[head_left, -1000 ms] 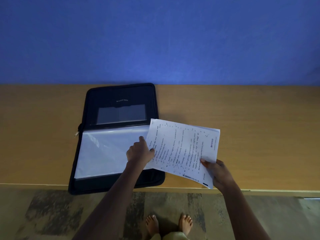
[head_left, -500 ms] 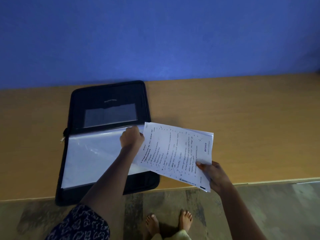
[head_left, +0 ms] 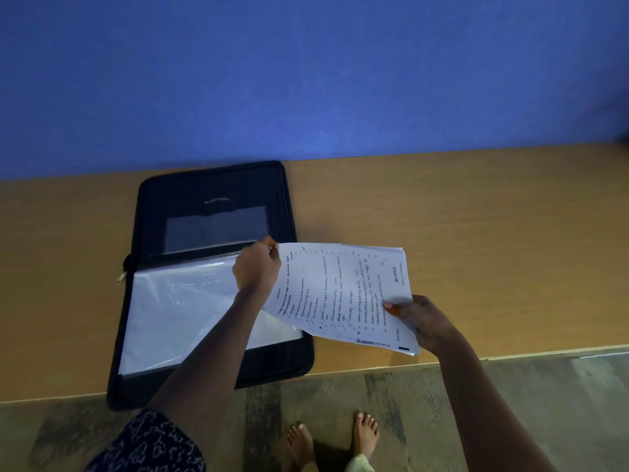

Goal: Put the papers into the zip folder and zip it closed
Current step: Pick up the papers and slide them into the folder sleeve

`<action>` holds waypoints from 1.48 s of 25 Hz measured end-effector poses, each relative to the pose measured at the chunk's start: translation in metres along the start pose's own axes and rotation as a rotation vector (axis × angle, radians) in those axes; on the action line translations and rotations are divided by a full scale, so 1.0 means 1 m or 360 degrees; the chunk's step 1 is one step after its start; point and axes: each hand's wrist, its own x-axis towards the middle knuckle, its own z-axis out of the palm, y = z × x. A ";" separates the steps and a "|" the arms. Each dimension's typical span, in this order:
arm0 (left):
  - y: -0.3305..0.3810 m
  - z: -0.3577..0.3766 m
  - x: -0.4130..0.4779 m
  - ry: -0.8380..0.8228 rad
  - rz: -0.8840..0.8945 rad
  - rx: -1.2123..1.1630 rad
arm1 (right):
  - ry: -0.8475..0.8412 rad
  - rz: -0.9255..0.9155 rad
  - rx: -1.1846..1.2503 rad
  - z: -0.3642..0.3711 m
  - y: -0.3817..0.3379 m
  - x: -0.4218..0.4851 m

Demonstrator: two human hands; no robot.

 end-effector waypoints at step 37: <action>0.075 0.035 -0.080 -0.0679 -0.0206 -0.0152 | -0.0231 0.0166 0.0038 -0.002 0.021 0.015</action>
